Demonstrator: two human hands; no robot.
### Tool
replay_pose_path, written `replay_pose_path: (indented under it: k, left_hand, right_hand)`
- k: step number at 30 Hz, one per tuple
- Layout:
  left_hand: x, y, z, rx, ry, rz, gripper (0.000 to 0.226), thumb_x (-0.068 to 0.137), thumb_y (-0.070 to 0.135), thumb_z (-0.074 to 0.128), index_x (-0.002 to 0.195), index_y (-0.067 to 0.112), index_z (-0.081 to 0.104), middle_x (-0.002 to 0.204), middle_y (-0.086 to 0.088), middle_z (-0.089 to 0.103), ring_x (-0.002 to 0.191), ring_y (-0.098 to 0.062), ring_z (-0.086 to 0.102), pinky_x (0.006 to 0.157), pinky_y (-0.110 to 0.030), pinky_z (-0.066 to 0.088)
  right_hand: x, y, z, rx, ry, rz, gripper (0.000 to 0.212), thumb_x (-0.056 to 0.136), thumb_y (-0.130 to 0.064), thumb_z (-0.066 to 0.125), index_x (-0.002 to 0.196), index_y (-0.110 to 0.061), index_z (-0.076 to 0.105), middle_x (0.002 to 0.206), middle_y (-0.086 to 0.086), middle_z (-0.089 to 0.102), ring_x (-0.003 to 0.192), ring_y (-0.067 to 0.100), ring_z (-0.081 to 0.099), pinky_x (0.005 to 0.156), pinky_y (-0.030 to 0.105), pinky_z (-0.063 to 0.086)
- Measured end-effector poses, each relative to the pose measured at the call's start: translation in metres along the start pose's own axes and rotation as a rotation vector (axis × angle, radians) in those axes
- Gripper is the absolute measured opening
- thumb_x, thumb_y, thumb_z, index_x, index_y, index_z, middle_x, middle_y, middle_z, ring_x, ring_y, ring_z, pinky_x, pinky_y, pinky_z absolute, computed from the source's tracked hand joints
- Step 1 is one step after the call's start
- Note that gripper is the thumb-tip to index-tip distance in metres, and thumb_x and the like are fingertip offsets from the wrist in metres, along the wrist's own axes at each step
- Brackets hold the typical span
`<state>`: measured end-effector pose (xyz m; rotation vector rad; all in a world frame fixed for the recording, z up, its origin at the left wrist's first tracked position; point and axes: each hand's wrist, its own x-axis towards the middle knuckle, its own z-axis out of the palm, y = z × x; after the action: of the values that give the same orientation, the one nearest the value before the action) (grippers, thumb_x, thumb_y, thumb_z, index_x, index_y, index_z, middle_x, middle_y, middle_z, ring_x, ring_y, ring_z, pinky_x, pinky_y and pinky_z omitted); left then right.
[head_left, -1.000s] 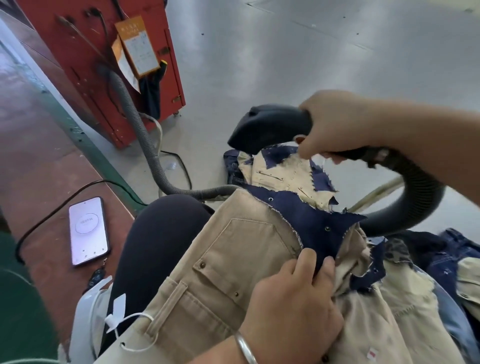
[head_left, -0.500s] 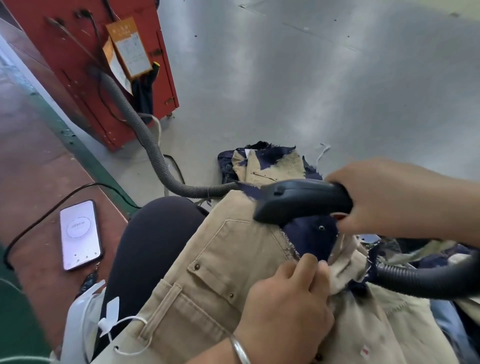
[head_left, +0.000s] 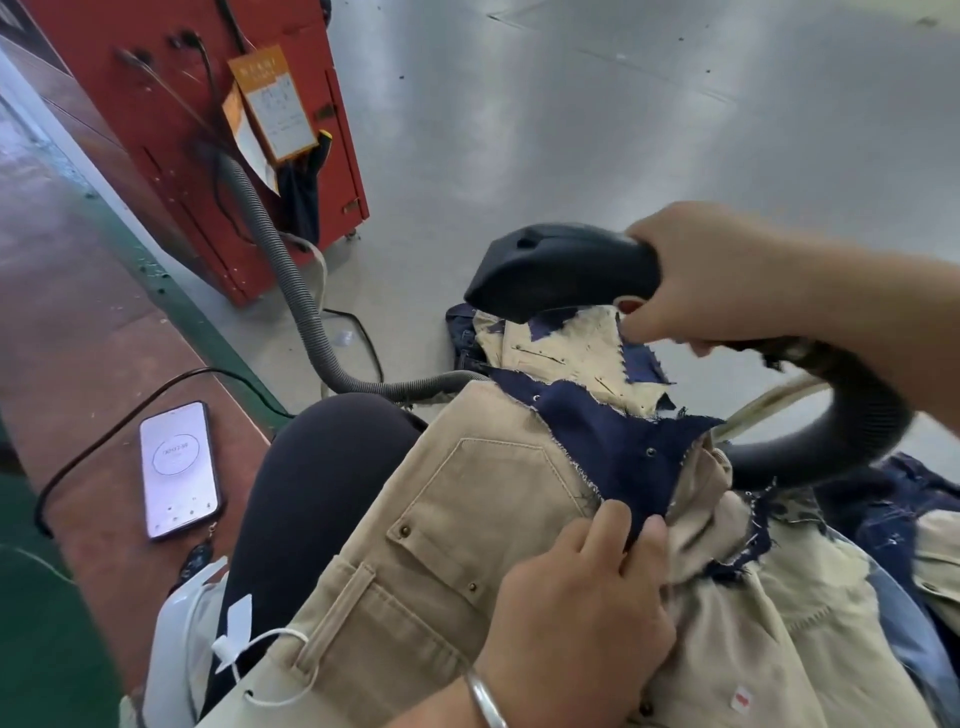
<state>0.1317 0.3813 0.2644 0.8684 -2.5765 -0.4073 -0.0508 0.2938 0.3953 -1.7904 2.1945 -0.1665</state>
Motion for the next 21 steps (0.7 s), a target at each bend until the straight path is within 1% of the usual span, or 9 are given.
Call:
replay_pose_path:
  k: [3, 4, 7, 10, 13, 15, 16, 18, 21]
  left_hand:
    - [-0.001, -0.001, -0.001, -0.004, -0.004, 0.018, 0.041, 0.067, 0.034, 0.052, 0.101, 0.026, 0.074, 0.081, 0.006, 0.065, 0.059, -0.011, 0.057, 0.034, -0.018, 0.038]
    - [-0.001, -0.001, -0.001, -0.004, -0.011, 0.021, 0.041, 0.068, 0.035, 0.052, 0.101, 0.026, 0.074, 0.081, 0.005, 0.065, 0.059, -0.011, 0.058, 0.034, -0.018, 0.038]
    - [0.000, 0.001, -0.002, -0.008, -0.020, 0.013, 0.042, 0.066, 0.036, 0.052, 0.101, 0.026, 0.074, 0.081, 0.005, 0.065, 0.058, -0.011, 0.058, 0.034, -0.018, 0.038]
    - [0.001, 0.001, -0.002, -0.029, 0.006, 0.014, 0.040, 0.065, 0.033, 0.053, 0.097, 0.025, 0.075, 0.080, 0.004, 0.065, 0.056, -0.013, 0.057, 0.034, -0.019, 0.038]
    - [0.000, 0.000, -0.002, -0.022, -0.002, 0.032, 0.039, 0.065, 0.032, 0.054, 0.098, 0.025, 0.074, 0.082, 0.003, 0.065, 0.057, -0.014, 0.057, 0.035, -0.021, 0.039]
    - [0.000, -0.001, -0.003, -0.015, -0.014, 0.028, 0.040, 0.065, 0.034, 0.054, 0.098, 0.025, 0.074, 0.083, 0.005, 0.065, 0.057, -0.013, 0.057, 0.035, -0.021, 0.038]
    - [0.001, -0.001, -0.004, -0.015, -0.017, 0.022, 0.040, 0.065, 0.034, 0.054, 0.098, 0.025, 0.074, 0.083, 0.005, 0.065, 0.058, -0.013, 0.057, 0.035, -0.020, 0.037]
    - [0.002, 0.000, -0.004, -0.012, -0.022, 0.014, 0.041, 0.064, 0.036, 0.053, 0.097, 0.026, 0.074, 0.083, 0.007, 0.065, 0.058, -0.011, 0.057, 0.036, -0.019, 0.035]
    - [0.003, 0.000, -0.004, -0.018, -0.029, 0.009, 0.041, 0.064, 0.035, 0.052, 0.096, 0.026, 0.075, 0.082, 0.008, 0.066, 0.057, -0.011, 0.057, 0.034, -0.018, 0.035]
  right_hand:
    - [-0.041, 0.015, -0.019, 0.044, -0.061, 0.051, 0.017, 0.059, -0.024, 0.072, 0.070, -0.027, 0.060, 0.040, -0.004, 0.059, 0.028, 0.012, 0.055, 0.029, 0.022, 0.039]
    - [-0.055, 0.019, -0.021, 0.057, -0.084, 0.086, 0.021, 0.056, -0.026, 0.072, 0.073, -0.033, 0.062, 0.039, -0.003, 0.059, 0.027, 0.011, 0.053, 0.028, 0.023, 0.039]
    - [-0.087, 0.029, -0.016, -0.028, -0.143, 0.157, 0.041, 0.044, -0.049, 0.066, 0.083, -0.055, 0.056, 0.047, -0.012, 0.062, 0.033, 0.004, 0.054, 0.042, 0.034, 0.051]
    - [-0.095, 0.036, 0.001, -0.180, -0.249, 0.167, 0.055, 0.036, -0.058, 0.045, 0.091, -0.058, 0.051, 0.058, -0.024, 0.063, 0.048, 0.002, 0.059, 0.055, 0.039, 0.056]
    - [-0.085, 0.033, 0.015, -0.183, -0.318, 0.133, 0.038, 0.048, -0.048, 0.059, 0.086, -0.044, 0.057, 0.063, -0.029, 0.062, 0.048, 0.002, 0.058, 0.053, 0.030, 0.055]
    - [-0.072, 0.025, 0.019, -0.171, -0.303, 0.100, 0.020, 0.060, -0.036, 0.069, 0.076, -0.031, 0.058, 0.064, -0.034, 0.059, 0.049, -0.002, 0.057, 0.041, 0.017, 0.043]
    - [-0.064, 0.019, 0.020, -0.166, -0.283, 0.080, 0.017, 0.063, -0.031, 0.070, 0.072, -0.028, 0.057, 0.061, -0.031, 0.059, 0.048, -0.003, 0.056, 0.038, 0.016, 0.039]
    - [-0.048, 0.010, 0.023, -0.162, -0.240, 0.044, 0.018, 0.066, -0.027, 0.072, 0.070, -0.026, 0.055, 0.051, -0.011, 0.060, 0.039, 0.004, 0.053, 0.035, 0.016, 0.033]
    - [-0.020, -0.001, 0.032, -0.182, -0.191, 0.001, 0.015, 0.066, -0.025, 0.070, 0.073, -0.024, 0.056, 0.045, -0.003, 0.058, 0.040, 0.010, 0.057, 0.041, 0.023, 0.041]
